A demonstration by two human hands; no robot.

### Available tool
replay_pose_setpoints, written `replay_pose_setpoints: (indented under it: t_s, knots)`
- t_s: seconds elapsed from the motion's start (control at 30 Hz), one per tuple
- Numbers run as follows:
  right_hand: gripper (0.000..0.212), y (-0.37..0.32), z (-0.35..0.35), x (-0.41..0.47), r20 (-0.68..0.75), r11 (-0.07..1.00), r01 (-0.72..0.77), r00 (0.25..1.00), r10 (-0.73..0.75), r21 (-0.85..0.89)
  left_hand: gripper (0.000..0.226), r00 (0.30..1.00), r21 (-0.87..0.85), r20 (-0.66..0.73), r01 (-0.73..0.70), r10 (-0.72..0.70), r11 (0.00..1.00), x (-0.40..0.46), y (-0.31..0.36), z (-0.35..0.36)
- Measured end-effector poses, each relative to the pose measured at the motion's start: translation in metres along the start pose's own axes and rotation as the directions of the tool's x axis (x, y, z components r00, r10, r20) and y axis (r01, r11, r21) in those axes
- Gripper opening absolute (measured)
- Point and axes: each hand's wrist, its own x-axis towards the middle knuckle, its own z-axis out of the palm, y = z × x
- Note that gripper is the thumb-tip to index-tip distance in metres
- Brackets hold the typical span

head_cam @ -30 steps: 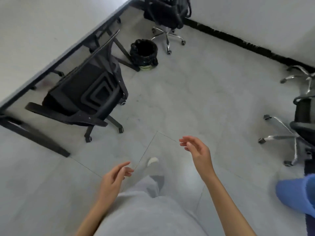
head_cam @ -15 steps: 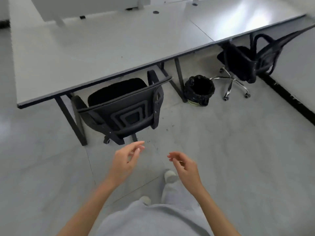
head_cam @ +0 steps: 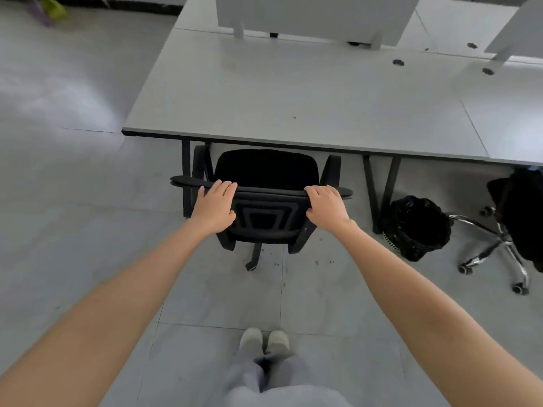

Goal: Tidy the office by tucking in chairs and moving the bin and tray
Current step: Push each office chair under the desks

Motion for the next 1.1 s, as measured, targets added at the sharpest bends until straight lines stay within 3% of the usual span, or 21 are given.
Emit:
replay_pose_setpoints:
  t_s: [0.13, 0.2, 0.43, 0.6, 0.8, 1.1]
  knots:
    - [0.032, 0.002, 0.013, -0.003, -0.134, 0.999, -0.001, 0.991, 0.006, 0.038, 0.042, 0.985, 0.102, -0.174, 0.011, 0.007, 0.995, 0.007, 0.011, 0.005]
    - [0.026, 0.003, 0.015, -0.005, -0.151, 1.0, 0.0, 0.988, 0.003, 0.023, 0.039, 0.982, 0.142, -0.187, 0.005, 0.022, 0.99, 0.013, 0.016, 0.001]
    - [0.02, 0.005, 0.006, 0.028, -0.039, 0.998, 0.002, 0.999, -0.004, -0.065, 0.032, 0.97, 0.191, -0.2, -0.103, 0.141, 0.976, 0.038, 0.015, -0.007]
    - [0.032, 0.024, 0.013, 0.013, 0.064, 0.994, -0.037, 0.997, 0.043, -0.101, 0.031, 0.929, 0.201, -0.229, -0.248, 0.291, 0.948, 0.04, 0.018, 0.005]
    - [0.026, 0.023, 0.03, -0.04, 0.02, 0.991, -0.135, 0.991, 0.135, 0.0, 0.036, 0.869, 0.179, -0.342, -0.312, 0.356, 0.933, 0.018, 0.022, 0.032]
    - [0.014, -0.011, 0.036, -0.072, -0.213, 0.954, -0.295, 0.93, 0.298, 0.046, 0.029, 0.93, 0.015, -0.103, -0.354, 0.354, 0.935, 0.047, 0.017, 0.015]
